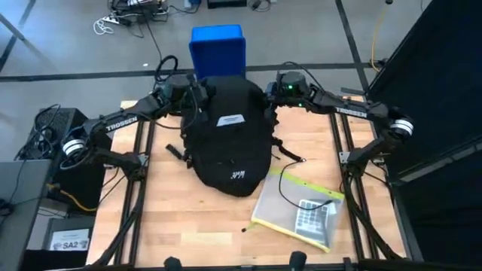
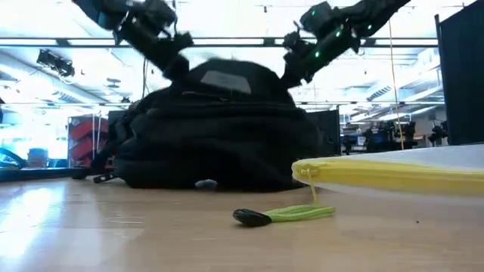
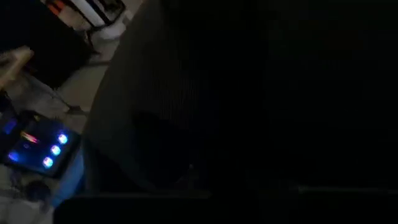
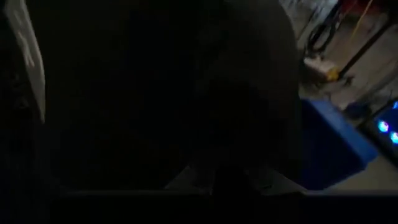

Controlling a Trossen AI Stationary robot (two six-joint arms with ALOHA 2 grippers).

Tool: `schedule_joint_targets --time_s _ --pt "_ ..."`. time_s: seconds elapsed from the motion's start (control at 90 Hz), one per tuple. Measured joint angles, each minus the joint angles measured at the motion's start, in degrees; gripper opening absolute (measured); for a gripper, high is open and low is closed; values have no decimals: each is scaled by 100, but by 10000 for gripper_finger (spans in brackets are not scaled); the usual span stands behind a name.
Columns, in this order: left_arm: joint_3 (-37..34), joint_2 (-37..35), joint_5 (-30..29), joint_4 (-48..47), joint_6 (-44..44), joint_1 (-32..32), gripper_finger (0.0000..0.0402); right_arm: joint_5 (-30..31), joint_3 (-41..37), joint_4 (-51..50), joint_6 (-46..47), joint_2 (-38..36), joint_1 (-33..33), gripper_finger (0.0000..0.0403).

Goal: Unpack backpack
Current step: Remove the cellphone from the backpack

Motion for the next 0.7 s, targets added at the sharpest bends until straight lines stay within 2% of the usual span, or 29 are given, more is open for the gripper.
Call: schedule_joint_targets --time_s 0.133,0.244,0.544,0.7 --pt "-321 0 275 192 -313 155 5 -70 -3 83 -57 94 -99 4" --pt "-382 2 288 156 -271 153 26 -65 -13 235 -115 26 -124 24" --pt "69 -13 -612 279 -21 149 142 334 -14 686 -352 -508 -96 118" --pt "189 -15 -748 282 79 151 195 386 -8 579 -352 -647 -96 162"
